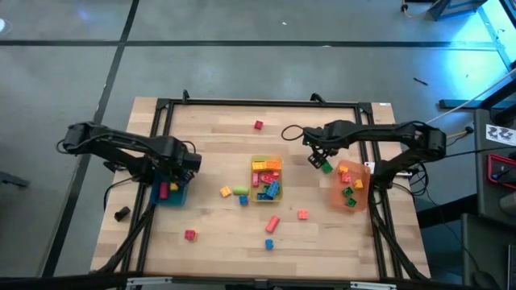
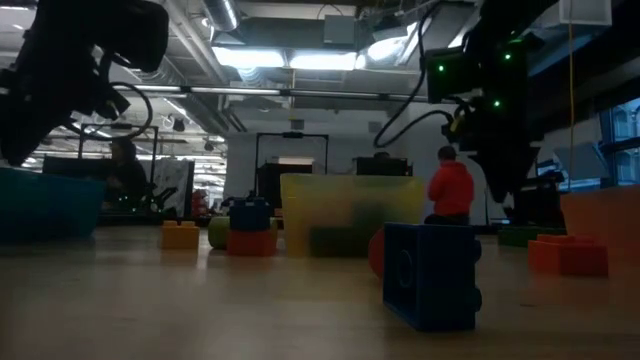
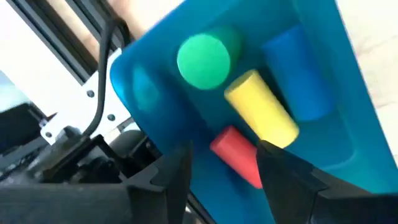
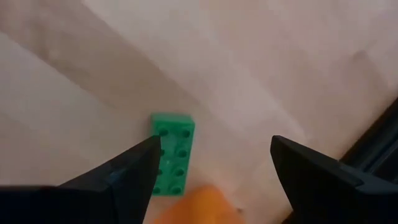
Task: Sort blocks by size
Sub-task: Put the green 8 stud game piece into the yellow bin
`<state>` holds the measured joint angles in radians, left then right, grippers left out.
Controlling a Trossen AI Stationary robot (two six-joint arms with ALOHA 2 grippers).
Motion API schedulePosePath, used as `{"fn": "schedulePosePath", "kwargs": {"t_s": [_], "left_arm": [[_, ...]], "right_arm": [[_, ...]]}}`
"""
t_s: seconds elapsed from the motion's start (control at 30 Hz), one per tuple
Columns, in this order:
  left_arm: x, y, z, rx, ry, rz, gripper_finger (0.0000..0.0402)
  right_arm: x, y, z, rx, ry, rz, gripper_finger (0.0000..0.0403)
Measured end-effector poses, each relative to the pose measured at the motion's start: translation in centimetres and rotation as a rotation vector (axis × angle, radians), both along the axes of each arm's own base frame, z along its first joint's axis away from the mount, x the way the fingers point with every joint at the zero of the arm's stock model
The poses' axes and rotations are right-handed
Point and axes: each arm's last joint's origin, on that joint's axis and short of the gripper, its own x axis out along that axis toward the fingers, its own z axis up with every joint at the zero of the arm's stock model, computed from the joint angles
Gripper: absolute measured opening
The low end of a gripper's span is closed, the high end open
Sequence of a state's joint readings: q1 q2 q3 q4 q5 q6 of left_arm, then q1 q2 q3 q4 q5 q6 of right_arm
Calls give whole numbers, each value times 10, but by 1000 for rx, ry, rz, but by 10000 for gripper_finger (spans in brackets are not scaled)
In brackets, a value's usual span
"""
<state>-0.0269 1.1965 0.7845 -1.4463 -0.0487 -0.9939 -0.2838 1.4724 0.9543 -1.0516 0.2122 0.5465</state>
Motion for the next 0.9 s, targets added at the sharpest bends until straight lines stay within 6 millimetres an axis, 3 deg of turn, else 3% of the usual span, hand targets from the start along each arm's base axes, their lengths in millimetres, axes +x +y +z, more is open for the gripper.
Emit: {"fn": "schedulePosePath", "kwargs": {"t_s": [0.27,0.67,0.9], "left_arm": [[-4,2,9,70,-74,7,157],[18,3,29,98,-532,-101,156],[32,2,35,112,-682,-217,156]], "right_arm": [[9,10,-13,103,22,41,305],[19,15,-39,151,136,120,305],[22,13,-51,184,183,176,284]]}}
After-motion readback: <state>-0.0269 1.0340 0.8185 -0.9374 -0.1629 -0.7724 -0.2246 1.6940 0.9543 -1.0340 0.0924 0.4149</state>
